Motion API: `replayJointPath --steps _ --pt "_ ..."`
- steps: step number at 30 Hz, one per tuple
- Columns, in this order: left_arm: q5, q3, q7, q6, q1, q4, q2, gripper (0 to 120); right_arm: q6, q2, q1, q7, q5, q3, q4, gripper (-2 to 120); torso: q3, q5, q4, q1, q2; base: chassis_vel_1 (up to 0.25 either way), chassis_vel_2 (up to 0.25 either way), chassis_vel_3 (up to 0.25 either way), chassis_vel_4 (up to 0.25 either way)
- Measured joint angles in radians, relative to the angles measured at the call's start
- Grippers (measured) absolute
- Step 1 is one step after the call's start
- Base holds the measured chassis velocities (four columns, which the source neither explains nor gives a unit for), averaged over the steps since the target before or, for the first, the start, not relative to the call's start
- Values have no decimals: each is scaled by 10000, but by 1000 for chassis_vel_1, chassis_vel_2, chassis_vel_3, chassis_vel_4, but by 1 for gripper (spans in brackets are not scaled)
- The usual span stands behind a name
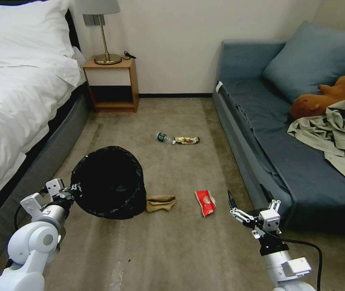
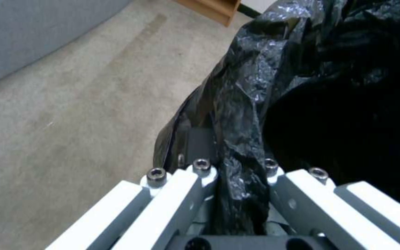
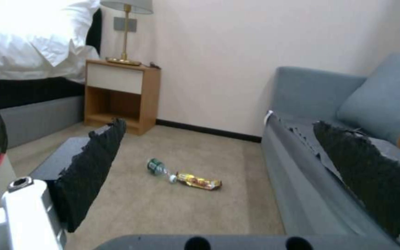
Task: Pick up the trash bin, then pick up the garbage on the floor and place it into the trash bin.
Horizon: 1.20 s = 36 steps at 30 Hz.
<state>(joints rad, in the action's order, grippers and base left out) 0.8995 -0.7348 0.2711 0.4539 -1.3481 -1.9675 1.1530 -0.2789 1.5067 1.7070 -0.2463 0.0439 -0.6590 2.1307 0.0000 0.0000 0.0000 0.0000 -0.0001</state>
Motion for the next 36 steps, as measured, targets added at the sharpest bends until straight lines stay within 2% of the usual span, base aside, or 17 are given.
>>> replayJointPath --steps 15,26,32,35,36 --pt "31 -16 17 -25 5 -17 -6 3 -30 35 6 -9 -30 55 -4 100 0 -1 -1 0 0 -134 134 134 -135" --pt "40 -30 24 -44 1 -22 4 3 -428 6 -93 -132 -97 209 -317 100 1 0 -1 0 0 -148 148 152 -142" --pt "7 -24 29 -45 -90 -139 85 3 -336 -352 -241 -30 36 388 -527 100 0 0 0 0 -1 -68 43 43 -62" --pt "-60 8 45 -45 -167 -221 155 3 395 -1040 -198 437 447 797 -563 100 -1 1 2 0 0 0 0 0 0" --pt "-60 8 45 -45 -167 -221 155 3 395 -1040 -198 437 447 797 -563 100 -1 1 2 0 0 0 0 0 0"
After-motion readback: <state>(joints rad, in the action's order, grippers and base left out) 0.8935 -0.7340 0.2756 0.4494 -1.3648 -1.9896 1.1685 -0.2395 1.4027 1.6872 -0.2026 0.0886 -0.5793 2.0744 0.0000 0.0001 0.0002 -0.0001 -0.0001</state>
